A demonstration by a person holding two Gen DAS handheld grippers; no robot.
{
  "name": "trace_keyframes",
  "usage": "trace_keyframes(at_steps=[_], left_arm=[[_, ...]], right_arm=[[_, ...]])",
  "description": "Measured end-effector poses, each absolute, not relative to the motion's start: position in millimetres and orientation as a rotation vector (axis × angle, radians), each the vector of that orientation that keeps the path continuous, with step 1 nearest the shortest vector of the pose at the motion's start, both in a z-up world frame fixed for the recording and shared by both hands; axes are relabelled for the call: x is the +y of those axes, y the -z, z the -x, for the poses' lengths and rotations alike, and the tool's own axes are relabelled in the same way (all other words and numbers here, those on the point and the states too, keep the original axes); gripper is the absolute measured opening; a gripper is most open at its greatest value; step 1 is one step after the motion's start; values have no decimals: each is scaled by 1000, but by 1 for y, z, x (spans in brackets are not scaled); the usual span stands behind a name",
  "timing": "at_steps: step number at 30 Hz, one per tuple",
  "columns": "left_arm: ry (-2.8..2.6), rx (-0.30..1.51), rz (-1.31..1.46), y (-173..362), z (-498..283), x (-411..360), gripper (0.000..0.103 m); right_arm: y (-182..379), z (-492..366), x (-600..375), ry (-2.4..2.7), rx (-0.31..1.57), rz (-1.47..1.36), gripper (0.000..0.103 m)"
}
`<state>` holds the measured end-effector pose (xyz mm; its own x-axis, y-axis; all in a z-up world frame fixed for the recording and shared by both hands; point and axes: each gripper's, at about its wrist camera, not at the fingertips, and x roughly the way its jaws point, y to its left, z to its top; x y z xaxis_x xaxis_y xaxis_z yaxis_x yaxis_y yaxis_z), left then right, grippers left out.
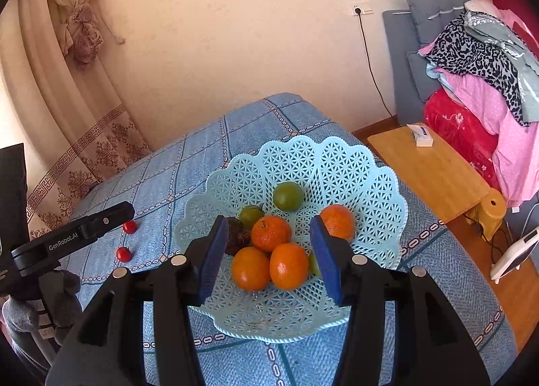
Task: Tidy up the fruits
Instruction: 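Move both open tools back to the two red tomatoes on the bed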
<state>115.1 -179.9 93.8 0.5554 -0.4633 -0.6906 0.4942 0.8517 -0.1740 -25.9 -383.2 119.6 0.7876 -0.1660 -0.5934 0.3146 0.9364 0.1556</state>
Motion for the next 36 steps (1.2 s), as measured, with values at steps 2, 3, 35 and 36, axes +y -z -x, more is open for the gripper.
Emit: trace_keyframes(at_steps=[2,3,35,36], left_arm=[[546,803,-31,-95,-120,-173,81],[536,803,-25,-95,-121,-168,81],[318,863,20,-54,-152,-94,81],[315,869,15,-50,-153,-95,81]], right_arm=[[-120,25,-380,254,612,-248,52],[-121,24,-378,249,612,-247,52],[-96,-8,-285,64,680,-95,63],[-95,-8,-282,56,681,-87,63]])
